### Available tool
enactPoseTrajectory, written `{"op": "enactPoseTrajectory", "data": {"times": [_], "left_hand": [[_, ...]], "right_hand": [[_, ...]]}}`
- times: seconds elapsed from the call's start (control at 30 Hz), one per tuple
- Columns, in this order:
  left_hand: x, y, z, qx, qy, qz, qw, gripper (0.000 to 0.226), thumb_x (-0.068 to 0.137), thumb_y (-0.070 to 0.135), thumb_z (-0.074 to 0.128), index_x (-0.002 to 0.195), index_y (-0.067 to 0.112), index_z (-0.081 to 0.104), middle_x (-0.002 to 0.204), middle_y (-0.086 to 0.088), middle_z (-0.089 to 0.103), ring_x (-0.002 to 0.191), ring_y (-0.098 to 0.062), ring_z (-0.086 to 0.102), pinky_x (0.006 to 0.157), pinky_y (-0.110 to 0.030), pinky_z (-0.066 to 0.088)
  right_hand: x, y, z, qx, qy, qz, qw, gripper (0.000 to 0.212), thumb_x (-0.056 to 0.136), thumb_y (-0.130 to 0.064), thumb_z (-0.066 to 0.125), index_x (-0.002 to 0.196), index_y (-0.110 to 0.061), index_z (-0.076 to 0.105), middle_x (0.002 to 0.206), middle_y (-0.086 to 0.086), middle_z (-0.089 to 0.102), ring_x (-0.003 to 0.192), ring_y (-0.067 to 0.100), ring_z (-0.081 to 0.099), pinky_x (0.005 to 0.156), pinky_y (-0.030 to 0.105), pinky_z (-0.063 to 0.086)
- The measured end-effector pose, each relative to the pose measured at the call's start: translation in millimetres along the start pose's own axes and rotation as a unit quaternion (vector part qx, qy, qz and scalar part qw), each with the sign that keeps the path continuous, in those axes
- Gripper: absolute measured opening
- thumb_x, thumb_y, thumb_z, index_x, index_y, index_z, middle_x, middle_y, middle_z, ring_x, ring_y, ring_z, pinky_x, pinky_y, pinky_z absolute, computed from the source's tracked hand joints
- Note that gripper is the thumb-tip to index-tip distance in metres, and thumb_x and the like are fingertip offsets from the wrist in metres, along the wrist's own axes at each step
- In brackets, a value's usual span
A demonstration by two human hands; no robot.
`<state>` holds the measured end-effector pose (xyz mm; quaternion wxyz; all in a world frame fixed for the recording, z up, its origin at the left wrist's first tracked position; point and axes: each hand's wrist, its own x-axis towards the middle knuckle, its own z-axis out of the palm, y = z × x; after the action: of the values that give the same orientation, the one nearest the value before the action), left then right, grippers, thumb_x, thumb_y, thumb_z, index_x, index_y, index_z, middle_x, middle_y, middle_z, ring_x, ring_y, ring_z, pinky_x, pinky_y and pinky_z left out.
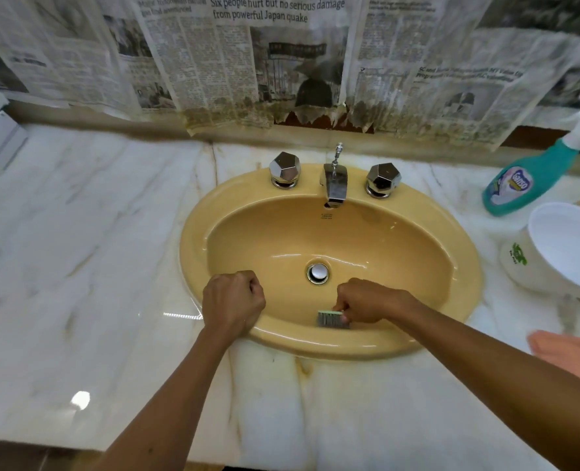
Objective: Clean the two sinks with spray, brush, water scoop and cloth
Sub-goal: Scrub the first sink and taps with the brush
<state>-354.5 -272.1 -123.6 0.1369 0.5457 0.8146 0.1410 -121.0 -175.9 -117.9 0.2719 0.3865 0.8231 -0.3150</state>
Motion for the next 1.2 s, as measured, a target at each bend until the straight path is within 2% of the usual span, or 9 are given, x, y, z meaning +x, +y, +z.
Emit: {"op": "enactPoseTrajectory", "data": {"times": [0.23, 0.33, 0.43, 0.5, 0.67, 0.8, 1.0, 1.1, 1.2], "left_hand": [[-3.1, 2.4, -4.9, 0.036, -0.031, 0.072, 0.996, 0.029, 0.09, 0.024, 0.045, 0.093, 0.023, 0.074, 0.081, -0.004, 0.074, 0.077, -0.024, 0.065, 0.077, -0.029, 0.036], [0.7, 0.7, -9.0, -0.005, -0.059, 0.068, 0.996, 0.027, 0.092, 0.025, 0.048, 0.1, 0.026, 0.074, 0.088, 0.0, 0.075, 0.086, -0.022, 0.066, 0.083, -0.027, 0.039], [10.9, -3.2, -15.4, -0.128, -0.068, 0.051, 0.988, 0.024, 0.089, 0.02, 0.054, 0.098, 0.026, 0.075, 0.089, 0.004, 0.074, 0.088, -0.021, 0.066, 0.074, -0.028, 0.047], [18.1, -9.6, -23.4, -0.194, -0.025, 0.076, 0.978, 0.024, 0.088, 0.017, 0.052, 0.094, 0.019, 0.076, 0.089, 0.001, 0.074, 0.086, -0.021, 0.067, 0.073, -0.031, 0.051], [45.4, -46.8, -38.0, -0.127, 0.089, 0.218, 0.964, 0.029, 0.073, 0.007, 0.045, 0.086, 0.006, 0.071, 0.092, -0.009, 0.07, 0.095, -0.03, 0.065, 0.087, -0.04, 0.052], [50.2, -73.5, -15.9, -0.091, 0.069, 0.187, 0.976, 0.035, 0.071, 0.004, 0.048, 0.096, 0.003, 0.071, 0.12, -0.014, 0.067, 0.129, -0.033, 0.052, 0.107, -0.044, 0.041], [52.4, -75.9, -12.6, -0.176, 0.076, 0.161, 0.968, 0.041, 0.071, 0.009, 0.041, 0.099, 0.006, 0.071, 0.121, -0.007, 0.068, 0.133, -0.025, 0.049, 0.109, -0.036, 0.034], [51.8, -76.6, -12.3, -0.185, 0.084, 0.167, 0.965, 0.041, 0.07, 0.007, 0.041, 0.099, 0.006, 0.071, 0.121, -0.007, 0.068, 0.131, -0.026, 0.05, 0.108, -0.038, 0.036], [53.3, -76.5, -11.3, -0.195, 0.098, 0.171, 0.961, 0.045, 0.069, 0.006, 0.041, 0.104, 0.004, 0.068, 0.125, -0.01, 0.065, 0.131, -0.029, 0.05, 0.109, -0.043, 0.038]], "right_hand": [[-31.6, -49.6, -7.3, 0.015, 0.083, 0.024, 0.996, 0.019, 0.089, -0.016, 0.059, 0.072, -0.018, 0.065, 0.065, 0.0, 0.051, 0.075, 0.023, 0.049, 0.059, 0.032, 0.035], [-40.7, -48.6, -8.4, -0.09, 0.079, 0.106, 0.987, 0.008, 0.09, -0.015, 0.055, 0.091, -0.012, 0.063, 0.09, 0.005, 0.058, 0.085, 0.027, 0.056, 0.07, 0.035, 0.039], [-29.4, -73.7, -1.2, -0.109, 0.087, 0.144, 0.98, 0.014, 0.091, -0.014, 0.053, 0.078, -0.015, 0.048, 0.081, 0.002, 0.049, 0.082, 0.027, 0.05, 0.074, 0.035, 0.034], [-17.4, -95.5, -1.5, -0.049, 0.122, 0.101, 0.986, 0.011, 0.089, -0.01, 0.053, 0.084, -0.01, 0.063, 0.084, 0.007, 0.057, 0.085, 0.027, 0.055, 0.072, 0.033, 0.039], [-18.7, -98.6, -17.4, 0.118, 0.109, 0.054, 0.986, 0.02, 0.091, -0.012, 0.063, 0.074, -0.003, 0.066, 0.061, 0.0, 0.045, 0.063, 0.013, 0.043, 0.051, 0.019, 0.03], [3.4, -119.0, -1.4, -0.01, 0.116, 0.166, 0.979, 0.008, 0.091, -0.016, 0.057, 0.087, -0.01, 0.054, 0.087, 0.006, 0.055, 0.085, 0.028, 0.053, 0.069, 0.031, 0.037], [7.3, -134.0, -16.4, 0.12, 0.159, 0.061, 0.978, 0.019, 0.09, -0.013, 0.064, 0.104, -0.011, 0.076, 0.095, 0.004, 0.072, 0.086, 0.018, 0.059, 0.074, 0.031, 0.044], [2.3, -121.8, -2.5, -0.027, 0.095, 0.189, 0.977, 0.015, 0.092, -0.012, 0.053, 0.078, -0.015, 0.056, 0.086, 0.005, 0.051, 0.086, 0.029, 0.053, 0.076, 0.034, 0.039], [16.7, -150.4, -10.6, -0.031, 0.117, 0.145, 0.982, 0.026, 0.097, -0.02, 0.05, 0.073, -0.014, 0.042, 0.076, 0.003, 0.038, 0.085, 0.031, 0.046, 0.075, 0.035, 0.038]]}}
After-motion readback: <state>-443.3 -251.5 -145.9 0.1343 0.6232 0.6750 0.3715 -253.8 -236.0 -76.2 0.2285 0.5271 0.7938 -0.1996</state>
